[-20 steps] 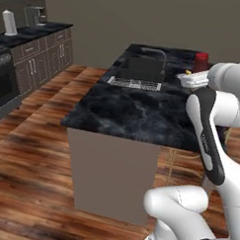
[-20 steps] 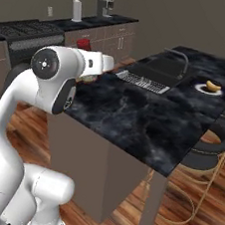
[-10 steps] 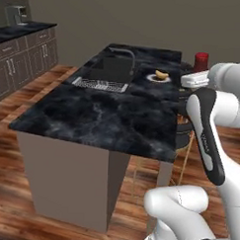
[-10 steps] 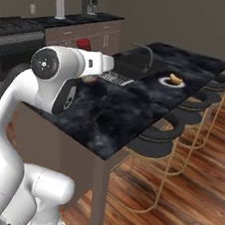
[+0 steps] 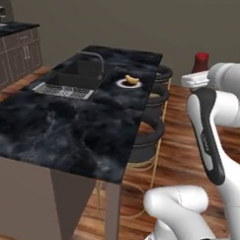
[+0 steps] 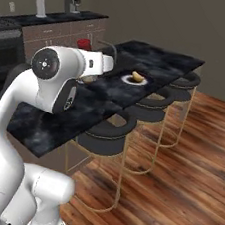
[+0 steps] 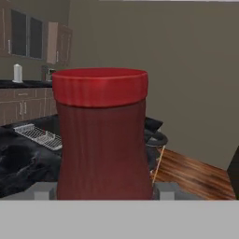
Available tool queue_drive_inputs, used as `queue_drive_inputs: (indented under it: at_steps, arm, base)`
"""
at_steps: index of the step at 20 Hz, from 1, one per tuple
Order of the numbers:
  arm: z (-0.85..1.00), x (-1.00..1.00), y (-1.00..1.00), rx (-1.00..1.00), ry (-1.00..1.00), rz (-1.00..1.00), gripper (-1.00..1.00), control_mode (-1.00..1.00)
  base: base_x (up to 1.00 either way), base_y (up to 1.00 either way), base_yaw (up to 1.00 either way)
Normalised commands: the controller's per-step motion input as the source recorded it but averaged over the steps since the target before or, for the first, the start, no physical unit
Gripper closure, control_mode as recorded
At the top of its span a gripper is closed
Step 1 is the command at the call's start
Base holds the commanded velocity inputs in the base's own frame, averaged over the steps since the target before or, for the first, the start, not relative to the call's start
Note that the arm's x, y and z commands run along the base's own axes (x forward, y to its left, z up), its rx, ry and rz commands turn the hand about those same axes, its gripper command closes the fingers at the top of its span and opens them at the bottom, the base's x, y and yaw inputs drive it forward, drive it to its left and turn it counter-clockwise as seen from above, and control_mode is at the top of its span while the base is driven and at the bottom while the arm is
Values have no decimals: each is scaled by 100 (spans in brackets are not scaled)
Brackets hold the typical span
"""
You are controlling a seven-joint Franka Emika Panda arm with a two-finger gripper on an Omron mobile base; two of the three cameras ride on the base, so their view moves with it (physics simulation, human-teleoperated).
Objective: Move the hot dog bun to the plate on the dining table and place the condiment next to that plate. Then navigate to the fridge and take the sausage and place it on the plate as well.
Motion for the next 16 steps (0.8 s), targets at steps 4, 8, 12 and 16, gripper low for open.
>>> queue_drive_inputs:
  at_steps: [4, 8, 12, 16]
  arm:
    - [0, 0, 0, 0, 0, 0, 100, 100]
    - [0, 0, 0, 0, 0, 0, 100, 100]
    - [0, 0, 0, 0, 0, 0, 100, 100]
    - [0, 0, 0, 0, 0, 0, 100, 100]
  base:
    - [42, -100, 3]
    - [55, -99, 21]
    - [87, -73, 37]
    - [79, -74, 38]
